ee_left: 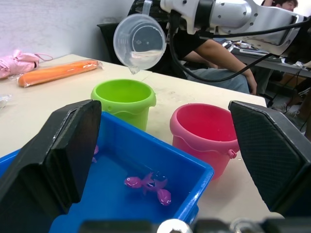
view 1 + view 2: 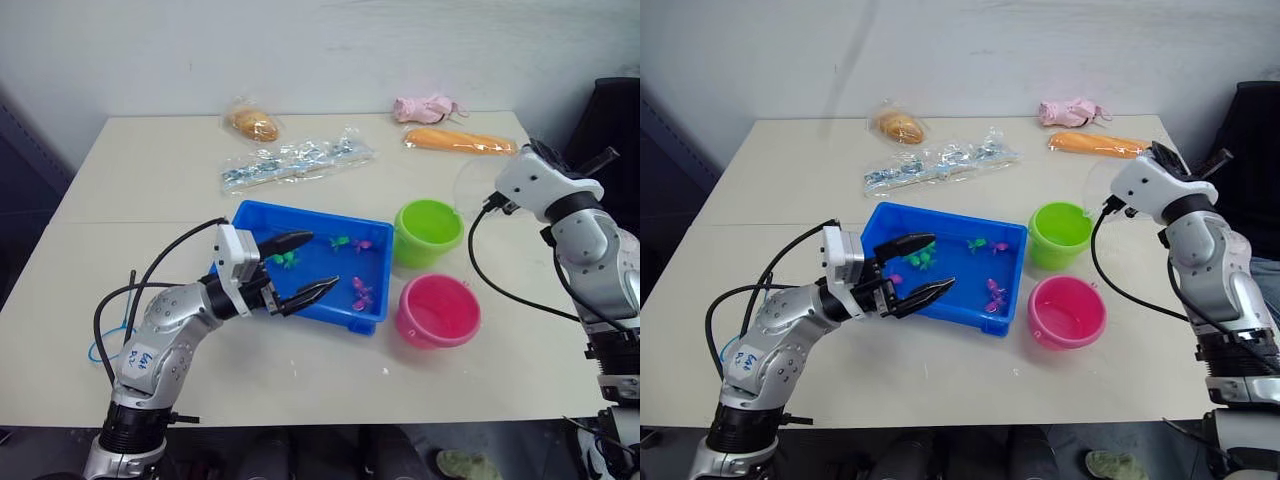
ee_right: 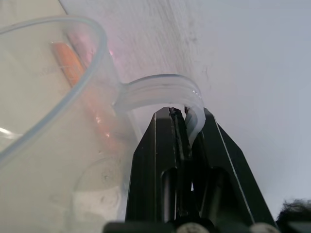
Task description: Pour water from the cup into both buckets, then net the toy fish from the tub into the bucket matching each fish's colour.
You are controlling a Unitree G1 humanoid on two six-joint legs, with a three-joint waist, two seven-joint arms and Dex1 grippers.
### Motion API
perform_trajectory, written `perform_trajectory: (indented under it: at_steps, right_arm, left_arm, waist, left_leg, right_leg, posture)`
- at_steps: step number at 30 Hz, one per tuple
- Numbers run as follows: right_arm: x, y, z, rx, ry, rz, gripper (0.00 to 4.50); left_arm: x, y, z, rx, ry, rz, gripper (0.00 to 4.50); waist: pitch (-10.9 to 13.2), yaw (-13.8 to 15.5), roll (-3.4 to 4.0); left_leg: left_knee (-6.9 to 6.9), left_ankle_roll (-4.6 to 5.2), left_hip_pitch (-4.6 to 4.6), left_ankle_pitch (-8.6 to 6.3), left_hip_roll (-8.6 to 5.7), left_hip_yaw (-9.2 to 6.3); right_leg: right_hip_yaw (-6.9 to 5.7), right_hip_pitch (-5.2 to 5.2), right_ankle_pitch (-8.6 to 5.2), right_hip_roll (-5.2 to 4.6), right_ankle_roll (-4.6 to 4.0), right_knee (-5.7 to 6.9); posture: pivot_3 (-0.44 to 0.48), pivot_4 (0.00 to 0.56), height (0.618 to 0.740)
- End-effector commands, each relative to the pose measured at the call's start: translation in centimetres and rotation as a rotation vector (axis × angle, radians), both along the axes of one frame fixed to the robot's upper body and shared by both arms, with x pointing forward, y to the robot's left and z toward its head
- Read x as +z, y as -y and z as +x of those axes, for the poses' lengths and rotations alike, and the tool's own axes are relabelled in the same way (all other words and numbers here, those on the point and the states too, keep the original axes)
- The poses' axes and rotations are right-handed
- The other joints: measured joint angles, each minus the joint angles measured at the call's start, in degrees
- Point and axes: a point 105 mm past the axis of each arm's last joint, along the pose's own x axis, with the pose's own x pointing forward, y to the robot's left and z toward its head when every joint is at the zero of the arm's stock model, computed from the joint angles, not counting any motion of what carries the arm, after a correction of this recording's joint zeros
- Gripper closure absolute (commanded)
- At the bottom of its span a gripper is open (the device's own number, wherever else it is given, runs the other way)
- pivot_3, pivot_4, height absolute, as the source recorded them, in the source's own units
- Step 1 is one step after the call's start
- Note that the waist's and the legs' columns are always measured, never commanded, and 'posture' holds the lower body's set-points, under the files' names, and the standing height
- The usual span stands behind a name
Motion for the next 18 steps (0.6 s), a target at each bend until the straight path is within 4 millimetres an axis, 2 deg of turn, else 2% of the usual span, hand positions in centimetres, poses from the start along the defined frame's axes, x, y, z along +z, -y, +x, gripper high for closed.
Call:
perform_trajectory:
  at_steps: [1, 9, 18]
  right_arm:
    - [2.15, -0.57, -0.06, 0.001, 0.105, -0.106, 4.37]
    - [2.02, -0.31, 0.37, 0.006, 0.128, -0.179, 4.37]
    - [1.49, -1.18, 0.25, 0.060, 0.151, -0.282, 4.37]
  left_arm:
    - [1.00, 0.47, -0.68, -0.020, 0.063, 0.001, 0.00]
    - [0.85, 0.78, -0.98, -0.030, 0.065, 0.006, 0.00]
    - [0.74, 1.16, -1.13, -0.048, 0.073, 0.010, 0.00]
  waist:
    - [0.0, 0.0, 0.00]
    - [0.0, 0.0, 0.00]
    - [0.0, -0.1, 0.00]
  left_leg:
    - [0.01, 0.00, 0.00, 0.00, 0.00, 0.00]
    - [0.02, 0.00, 0.00, 0.00, 0.00, -0.01]
    - [0.03, 0.00, 0.00, 0.00, 0.01, 0.00]
  right_leg:
    - [0.00, 0.00, 0.00, 0.00, 0.00, 0.00]
    - [0.00, 0.00, 0.00, 0.01, 0.00, 0.00]
    - [0.00, 0.00, 0.00, 0.01, 0.00, 0.01]
  posture:
    - [0.000, 0.150, 0.740]
    - [0.000, 0.150, 0.740]
    - [0.000, 0.150, 0.740]
